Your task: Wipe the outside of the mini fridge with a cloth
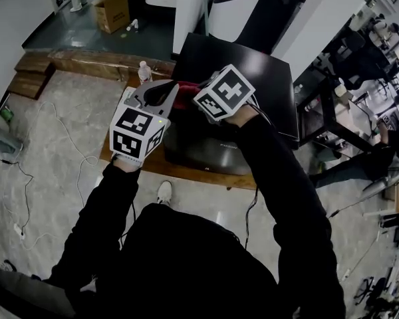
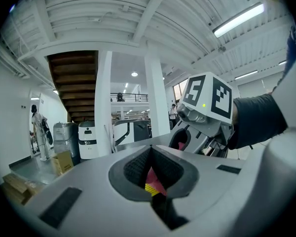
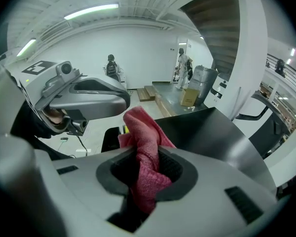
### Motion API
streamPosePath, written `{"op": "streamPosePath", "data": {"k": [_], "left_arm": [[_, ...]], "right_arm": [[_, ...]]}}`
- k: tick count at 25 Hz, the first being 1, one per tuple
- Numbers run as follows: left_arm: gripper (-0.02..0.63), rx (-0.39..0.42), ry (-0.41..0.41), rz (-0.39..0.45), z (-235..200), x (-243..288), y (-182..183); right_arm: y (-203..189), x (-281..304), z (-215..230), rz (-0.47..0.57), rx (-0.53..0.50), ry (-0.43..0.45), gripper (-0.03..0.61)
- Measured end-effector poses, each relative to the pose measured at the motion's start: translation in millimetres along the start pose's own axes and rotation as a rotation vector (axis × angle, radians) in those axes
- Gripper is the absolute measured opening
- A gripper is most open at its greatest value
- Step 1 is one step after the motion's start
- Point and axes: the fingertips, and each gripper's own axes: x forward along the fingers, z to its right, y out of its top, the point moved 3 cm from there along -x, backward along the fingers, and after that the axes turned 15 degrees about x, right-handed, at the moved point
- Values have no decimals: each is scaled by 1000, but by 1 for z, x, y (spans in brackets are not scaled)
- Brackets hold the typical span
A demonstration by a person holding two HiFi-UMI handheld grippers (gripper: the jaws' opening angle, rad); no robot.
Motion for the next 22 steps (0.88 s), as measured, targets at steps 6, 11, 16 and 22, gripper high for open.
{"op": "streamPosePath", "data": {"k": [6,11,16,22], "left_arm": [[6,14,26,20,24,-24,21],[6,10,41,83,37,-34,59],[6,-5,25,160,54,-14,102],[6,-16,-29,212,79,48,137]], "right_arm": [[-20,-24,-26,31,0,67,84],[-19,-83,-21,207,20,4,86],[-13,-154,14,325,78,-51,87],[-23,-201,81,393,162,-124,89]]}}
